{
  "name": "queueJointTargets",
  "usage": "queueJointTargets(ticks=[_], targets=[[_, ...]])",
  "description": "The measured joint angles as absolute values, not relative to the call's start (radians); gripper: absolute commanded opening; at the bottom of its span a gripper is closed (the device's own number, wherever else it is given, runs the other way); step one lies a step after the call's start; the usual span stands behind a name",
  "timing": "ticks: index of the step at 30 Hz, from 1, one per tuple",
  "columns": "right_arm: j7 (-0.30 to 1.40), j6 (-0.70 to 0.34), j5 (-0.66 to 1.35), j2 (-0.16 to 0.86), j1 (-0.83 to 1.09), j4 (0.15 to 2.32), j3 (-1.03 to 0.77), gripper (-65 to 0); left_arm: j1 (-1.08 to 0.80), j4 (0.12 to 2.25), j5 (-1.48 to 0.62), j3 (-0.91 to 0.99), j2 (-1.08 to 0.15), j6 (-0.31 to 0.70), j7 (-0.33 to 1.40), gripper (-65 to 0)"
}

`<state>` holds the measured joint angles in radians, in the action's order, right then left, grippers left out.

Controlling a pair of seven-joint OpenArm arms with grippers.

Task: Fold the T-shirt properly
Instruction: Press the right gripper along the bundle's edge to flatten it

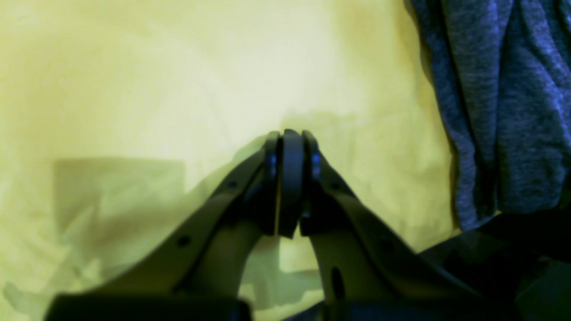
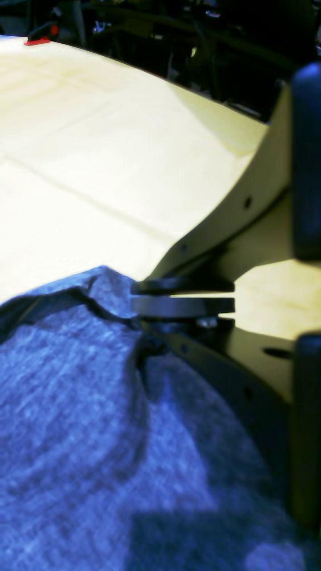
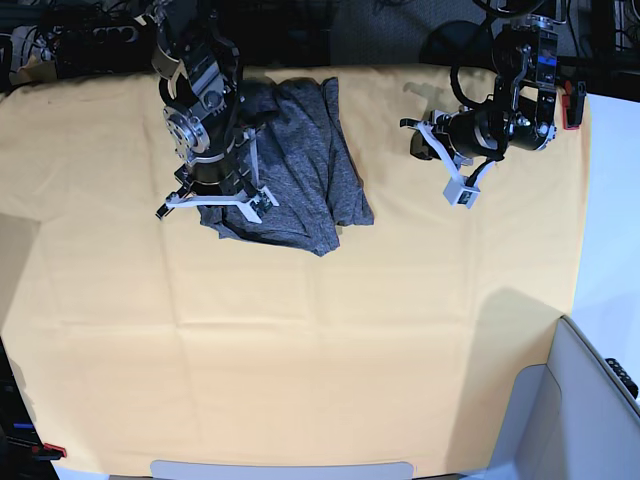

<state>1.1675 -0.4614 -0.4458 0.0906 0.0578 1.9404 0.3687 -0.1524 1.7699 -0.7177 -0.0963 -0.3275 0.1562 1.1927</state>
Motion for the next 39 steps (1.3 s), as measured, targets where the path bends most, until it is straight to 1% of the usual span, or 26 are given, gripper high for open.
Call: queueJointTargets(ticks=[3, 8, 13, 16, 18, 22, 25, 29, 36, 39], targets=[[1.168, -0.461, -0.443, 0.091, 0.033, 1.902, 0.369, -65.0, -0.152, 1.77, -0.718, -0.096, -0.327, 0.157, 1.193, -64.8], [1.166, -0.461, -0.331, 0.091, -0.031, 1.824, 0.368, -65.0, -0.152, 1.77, -0.718, -0.096, -0.328, 0.157, 1.193, -64.8], [1.167, -0.46, -0.272, 0.086, -0.112, 1.713, 0.369, -65.0, -0.153, 1.77, -0.718, -0.096, -0.327, 0.156, 1.193, -64.8], [1.111, -0.456, -0.247, 0.085, -0.142, 1.691, 0.369, -65.0, -0.153, 1.77, -0.718, -0.096, -0.327, 0.157, 1.192, -64.8], [1.106, -0.455, -0.245, 0.085, -0.144, 1.718, 0.366, -65.0, -0.153, 1.77, -0.717, -0.096, -0.327, 0.157, 1.192, -64.8], [1.165, -0.453, -0.249, 0.081, -0.127, 1.934, 0.341, -65.0, -0.153, 1.77, -0.718, -0.096, -0.327, 0.157, 1.192, -64.8], [1.167, -0.453, -0.255, 0.068, -0.079, 2.012, 0.303, -65.0, -0.154, 1.77, -0.718, -0.096, -0.327, 0.157, 1.192, -64.8], [1.209, -0.462, -0.244, 0.097, 0.058, 2.026, 0.291, -65.0, -0.155, 1.766, -0.717, -0.096, -0.327, 0.157, 1.167, -64.7], [1.185, -0.464, -0.233, 0.103, 0.165, 2.027, 0.298, -65.0, -0.147, 1.712, -0.743, -0.107, -0.33, 0.167, 1.123, -64.7], [1.189, -0.464, -0.24, 0.11, 0.155, 2.023, 0.295, -65.0, -0.147, 1.71, -0.74, -0.125, -0.33, 0.165, 1.097, -64.7]])
